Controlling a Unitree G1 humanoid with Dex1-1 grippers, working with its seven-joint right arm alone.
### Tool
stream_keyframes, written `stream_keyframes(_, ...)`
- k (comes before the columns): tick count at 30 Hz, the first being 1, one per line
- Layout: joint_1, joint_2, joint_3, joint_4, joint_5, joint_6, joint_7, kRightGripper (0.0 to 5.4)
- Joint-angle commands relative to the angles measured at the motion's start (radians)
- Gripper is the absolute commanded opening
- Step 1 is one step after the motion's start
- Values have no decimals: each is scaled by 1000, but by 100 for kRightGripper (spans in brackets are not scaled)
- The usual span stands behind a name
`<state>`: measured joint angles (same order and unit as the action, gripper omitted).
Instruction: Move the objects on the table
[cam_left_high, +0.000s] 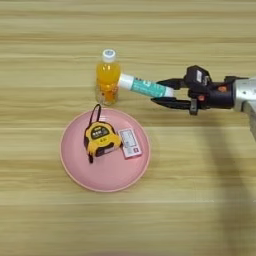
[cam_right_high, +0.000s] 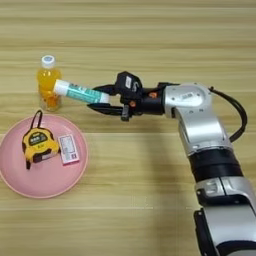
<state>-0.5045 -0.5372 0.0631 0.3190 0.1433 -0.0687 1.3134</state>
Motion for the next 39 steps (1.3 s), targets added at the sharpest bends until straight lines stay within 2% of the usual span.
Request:
stream_keyframes(1, -73, -28, 6, -97, 46, -3, 24, 167)
stream_keyframes(5, -80, -15, 55, -139, 63, 17, 90, 167)
stream_keyframes(8, -83, -2, 104, -143, 53, 27, 129, 167)
stream_keyframes(15, -67, 39, 208, -145, 31, 77, 176, 167)
stream_keyframes(25, -66, 64, 296, -101, -31, 82, 191, 167)
stream_keyframes(29, -69, 72, 327, -62, -75, 77, 178, 167)
stream_keyframes(39, -84, 106, 349, 29, -151, 50, 133, 167)
